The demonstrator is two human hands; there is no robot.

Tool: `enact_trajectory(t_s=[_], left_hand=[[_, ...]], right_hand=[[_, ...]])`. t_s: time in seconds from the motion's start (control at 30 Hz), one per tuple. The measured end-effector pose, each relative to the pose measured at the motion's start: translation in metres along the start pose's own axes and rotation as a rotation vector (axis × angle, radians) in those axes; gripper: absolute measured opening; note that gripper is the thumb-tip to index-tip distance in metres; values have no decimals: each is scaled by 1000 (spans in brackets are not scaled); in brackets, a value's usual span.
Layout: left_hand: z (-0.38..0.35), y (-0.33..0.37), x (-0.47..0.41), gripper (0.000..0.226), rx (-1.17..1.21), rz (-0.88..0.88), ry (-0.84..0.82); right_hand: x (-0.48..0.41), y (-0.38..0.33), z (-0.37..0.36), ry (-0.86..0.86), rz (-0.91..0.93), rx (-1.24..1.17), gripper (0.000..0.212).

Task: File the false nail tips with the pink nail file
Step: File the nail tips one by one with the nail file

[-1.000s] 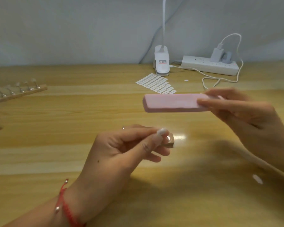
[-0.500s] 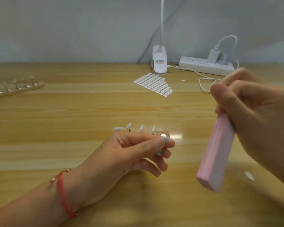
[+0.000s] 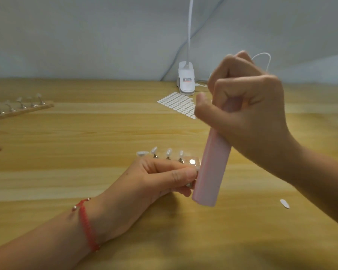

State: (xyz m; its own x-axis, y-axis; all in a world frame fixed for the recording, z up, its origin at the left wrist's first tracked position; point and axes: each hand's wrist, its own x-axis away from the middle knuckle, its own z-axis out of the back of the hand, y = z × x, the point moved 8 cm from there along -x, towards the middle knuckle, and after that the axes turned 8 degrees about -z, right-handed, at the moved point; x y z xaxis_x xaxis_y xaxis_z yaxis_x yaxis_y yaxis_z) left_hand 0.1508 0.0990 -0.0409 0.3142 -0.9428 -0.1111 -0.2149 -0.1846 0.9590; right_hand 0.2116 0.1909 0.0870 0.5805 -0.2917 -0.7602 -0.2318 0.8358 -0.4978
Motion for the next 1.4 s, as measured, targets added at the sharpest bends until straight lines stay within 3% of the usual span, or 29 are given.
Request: enact_trajectory(t_s=[0.13,0.27,0.37,0.5,0.6,0.7,0.83,1.1,1.2,1.3,1.4], left_hand=[[0,2,0,24,-4,-13,-10],[1,2,0,25,4,-14,3],[4,2,-1,24,3,-20,26],[5,0,-2,29,31,-10,37],[6,0,-3,26,53,-42,34],[7,-3,-3,37,80,-22,29],[7,-4,-6,50,103,-11,19],[5,-5,-6,50,197,5,34],[12,-9,-7,39,179,8,112],[11,-8,-8,35,200,-14,98],[12,-11,-8,23,210,-10,105]], right_hand=[[12,-12,-17,-51,89,-15,38],[2,0,-10,36,-6,-33,35],[11,-13,-26,-68,103,-46,38],[2,2,-16,28,-15,-51,37],[13,-15,-29,-62,98,-52,38],[-1,8,-16,45,-86,-74,35],[1,8,-25,16,-117,-99,34],[-7,30,-22,42,-231,-105,35],[-10,41,-12,74,-281,-108,30],[-18,50,10,124,-347,-232,29],[-15,46,21,-15,-310,-193,30]])
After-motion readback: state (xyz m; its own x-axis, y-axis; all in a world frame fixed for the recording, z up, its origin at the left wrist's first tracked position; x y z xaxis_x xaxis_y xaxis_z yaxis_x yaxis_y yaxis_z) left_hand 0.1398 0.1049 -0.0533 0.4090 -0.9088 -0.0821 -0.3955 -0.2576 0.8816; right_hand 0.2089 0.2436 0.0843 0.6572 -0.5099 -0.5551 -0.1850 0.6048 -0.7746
